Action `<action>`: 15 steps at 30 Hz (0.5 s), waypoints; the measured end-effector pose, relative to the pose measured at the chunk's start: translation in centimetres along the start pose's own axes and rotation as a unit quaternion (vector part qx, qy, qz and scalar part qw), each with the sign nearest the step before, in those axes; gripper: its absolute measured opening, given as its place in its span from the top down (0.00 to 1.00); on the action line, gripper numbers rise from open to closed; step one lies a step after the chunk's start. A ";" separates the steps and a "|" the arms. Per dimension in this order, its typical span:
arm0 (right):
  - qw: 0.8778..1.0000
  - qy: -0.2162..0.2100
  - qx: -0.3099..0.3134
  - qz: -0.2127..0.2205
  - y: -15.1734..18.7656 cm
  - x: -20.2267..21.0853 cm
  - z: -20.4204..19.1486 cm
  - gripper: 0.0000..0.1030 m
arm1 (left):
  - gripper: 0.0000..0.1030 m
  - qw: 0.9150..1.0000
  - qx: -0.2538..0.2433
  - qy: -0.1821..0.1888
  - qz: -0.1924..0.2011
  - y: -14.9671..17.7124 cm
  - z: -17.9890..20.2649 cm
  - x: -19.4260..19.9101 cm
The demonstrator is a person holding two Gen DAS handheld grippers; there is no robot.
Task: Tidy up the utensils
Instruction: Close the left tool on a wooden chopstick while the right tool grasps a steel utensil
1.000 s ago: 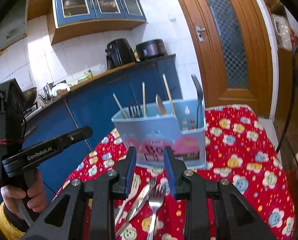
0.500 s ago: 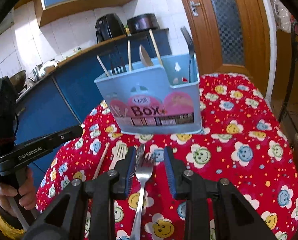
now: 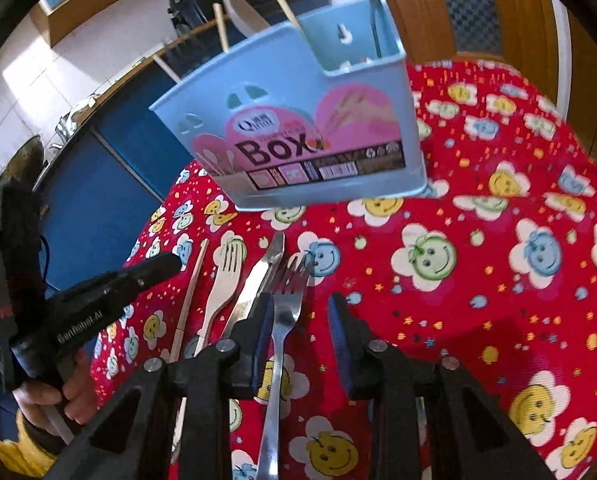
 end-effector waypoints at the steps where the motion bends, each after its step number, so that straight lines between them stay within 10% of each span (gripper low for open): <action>1: 1.000 -0.004 -0.005 -0.005 0.0 -0.3 0.1 0.70 | 0.94 1.000 0.000 -0.001 -0.002 0.0 0.0 -0.1; 15: 0.998 -0.053 -0.019 -0.038 -1.8 -2.8 0.1 0.84 | 0.94 0.999 0.016 -0.005 -0.028 -0.3 -1.0 -1.7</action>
Point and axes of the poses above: each gripper's, at about its wrist camera, not at the fingertips, and x roughly against the way its jaws point, z to its right, y to its underside, the point moved 1 cm from there along -x, roughly the way its jaws point, and after that the axes turned 13 degrees about x, right-handed, at the moved point
